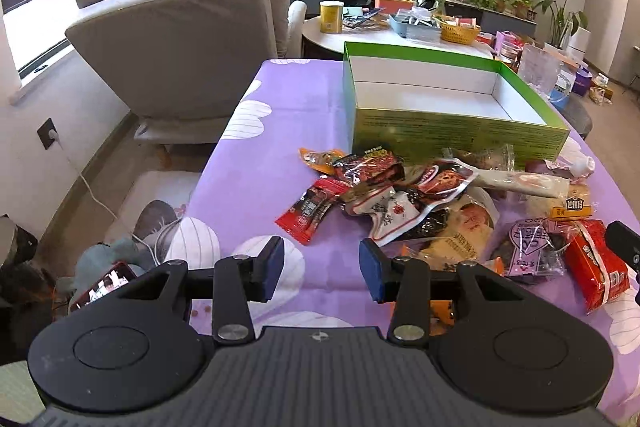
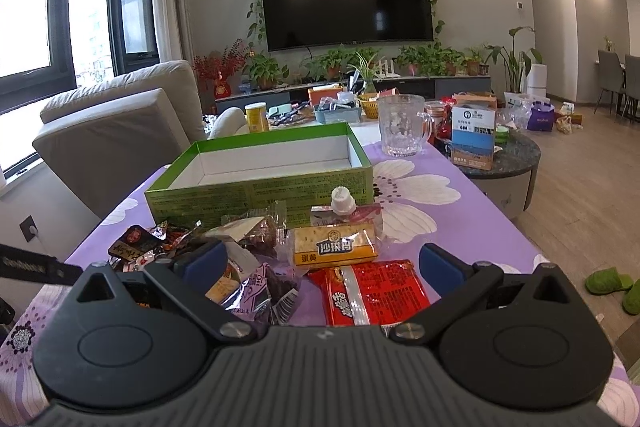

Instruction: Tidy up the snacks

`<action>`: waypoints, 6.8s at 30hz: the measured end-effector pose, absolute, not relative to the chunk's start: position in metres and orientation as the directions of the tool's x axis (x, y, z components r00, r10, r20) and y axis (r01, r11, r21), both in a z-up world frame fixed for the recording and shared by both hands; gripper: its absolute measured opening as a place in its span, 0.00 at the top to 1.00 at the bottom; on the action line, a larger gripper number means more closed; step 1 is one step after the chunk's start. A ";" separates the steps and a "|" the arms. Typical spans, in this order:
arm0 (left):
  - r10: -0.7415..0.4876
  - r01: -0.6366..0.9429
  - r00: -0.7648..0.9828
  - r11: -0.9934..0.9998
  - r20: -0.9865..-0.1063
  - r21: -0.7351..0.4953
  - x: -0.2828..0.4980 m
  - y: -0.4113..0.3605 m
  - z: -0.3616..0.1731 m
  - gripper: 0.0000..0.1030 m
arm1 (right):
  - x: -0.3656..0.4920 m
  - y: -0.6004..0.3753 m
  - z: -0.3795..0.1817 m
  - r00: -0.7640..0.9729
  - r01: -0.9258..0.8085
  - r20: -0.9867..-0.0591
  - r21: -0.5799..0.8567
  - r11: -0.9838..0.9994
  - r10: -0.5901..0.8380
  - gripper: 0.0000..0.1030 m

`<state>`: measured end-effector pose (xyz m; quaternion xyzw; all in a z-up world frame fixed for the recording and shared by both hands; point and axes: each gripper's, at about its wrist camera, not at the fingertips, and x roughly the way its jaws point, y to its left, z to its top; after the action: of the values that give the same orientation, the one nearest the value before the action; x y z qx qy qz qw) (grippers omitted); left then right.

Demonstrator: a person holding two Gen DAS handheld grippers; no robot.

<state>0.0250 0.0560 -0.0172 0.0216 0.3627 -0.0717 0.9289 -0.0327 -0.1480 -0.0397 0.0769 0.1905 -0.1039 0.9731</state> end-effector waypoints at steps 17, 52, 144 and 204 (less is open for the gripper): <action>-0.290 0.315 0.654 0.944 -0.698 -0.098 0.049 0.040 -0.030 0.63 | -0.023 -0.165 -0.053 0.881 0.263 -0.435 0.123 0.957 -0.187 0.43; -0.423 0.383 0.606 0.897 -0.674 -0.219 0.122 0.019 -0.052 0.71 | 0.024 -0.166 -0.061 0.871 0.241 -0.446 0.027 0.970 -0.204 0.43; -0.363 0.331 0.694 0.928 -0.621 -0.173 0.187 0.001 -0.018 0.77 | 0.133 -0.169 -0.035 0.811 0.126 -0.580 0.054 0.991 -0.072 0.43; -0.364 -0.117 0.478 0.876 -0.800 -0.468 0.155 -0.074 -0.048 0.54 | -0.019 -0.208 -0.093 0.837 0.017 -0.546 0.075 0.997 0.027 0.43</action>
<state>0.1555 -0.0736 -0.0480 -0.2377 0.5056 -0.0745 0.8260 -0.0194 -0.2079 -0.0928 0.0385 0.2853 0.0028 0.9577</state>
